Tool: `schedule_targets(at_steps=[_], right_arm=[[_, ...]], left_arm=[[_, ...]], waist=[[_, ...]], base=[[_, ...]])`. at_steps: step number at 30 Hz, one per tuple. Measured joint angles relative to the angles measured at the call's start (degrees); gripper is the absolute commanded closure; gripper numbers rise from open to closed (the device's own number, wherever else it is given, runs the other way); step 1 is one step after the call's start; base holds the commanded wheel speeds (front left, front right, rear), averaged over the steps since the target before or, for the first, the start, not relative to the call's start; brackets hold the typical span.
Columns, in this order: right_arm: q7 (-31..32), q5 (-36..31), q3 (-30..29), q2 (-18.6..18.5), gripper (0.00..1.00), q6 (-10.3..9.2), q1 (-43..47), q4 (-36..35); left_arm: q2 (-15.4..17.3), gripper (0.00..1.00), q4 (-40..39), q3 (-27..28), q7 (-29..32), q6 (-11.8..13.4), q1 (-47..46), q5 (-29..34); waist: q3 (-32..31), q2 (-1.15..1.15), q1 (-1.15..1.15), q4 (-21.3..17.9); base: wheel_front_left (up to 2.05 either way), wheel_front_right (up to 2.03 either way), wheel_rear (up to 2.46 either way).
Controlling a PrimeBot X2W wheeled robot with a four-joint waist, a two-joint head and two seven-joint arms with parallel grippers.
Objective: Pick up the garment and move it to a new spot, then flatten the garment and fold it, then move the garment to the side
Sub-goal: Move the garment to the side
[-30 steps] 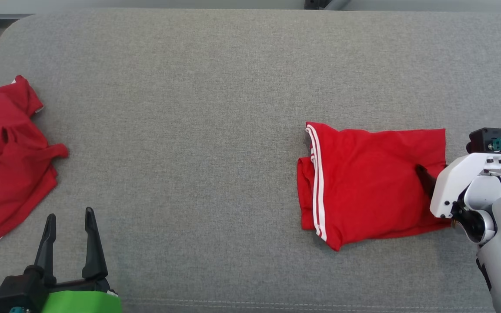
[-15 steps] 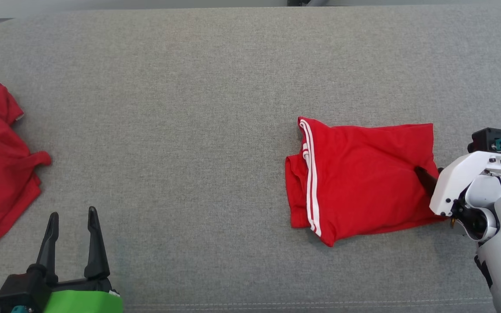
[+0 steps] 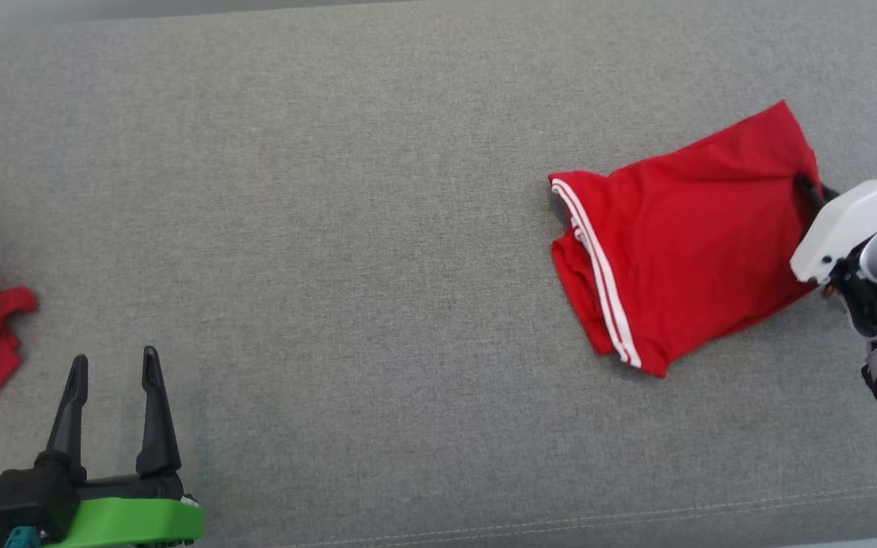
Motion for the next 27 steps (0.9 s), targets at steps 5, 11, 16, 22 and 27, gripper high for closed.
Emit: schedule_targets(at_steps=[5, 11, 16, 22, 27], right_arm=[[-2.04, -3.35, -2.08, -2.43, 1.00, 0.00, -6.25, 1.96], [-3.39, -8.56, -6.62, -7.53, 1.00, 0.00, -12.30, 5.21], [-4.21, -12.51, -12.73, -10.15, 1.00, 0.00, -16.09, 8.93], [-8.95, -19.84, -19.56, -10.85, 0.00, 0.01, -18.13, 11.94], [-16.62, -24.46, -24.66, -9.99, 0.00, 0.00, -18.32, 11.51]], left_arm=[[0.32, 0.00, -1.67, 0.64, -0.05, -0.12, -1.82, 1.13], [2.59, 0.00, -1.88, -1.07, -0.04, -0.38, -5.55, 2.59], [4.11, 0.00, -1.78, -1.59, -0.04, -0.40, -7.64, 2.57], [4.60, 0.00, -0.41, -1.35, -0.03, -0.48, -7.67, 2.48], [3.53, 0.00, -0.31, -0.96, -0.03, -0.48, -7.16, 2.47]], waist=[[2.46, 0.00, 0.00, -2.14], [7.28, 0.00, 0.00, -4.15], [11.12, 0.00, 0.00, -4.75], [13.04, 0.00, 0.01, -3.52], [11.55, 0.00, 0.01, -2.43]], base=[[0.00, 0.00, 0.00], [0.00, 0.00, 0.00], [0.00, 0.00, 0.00], [0.00, 0.00, 0.00], [0.00, 0.00, 0.00]])
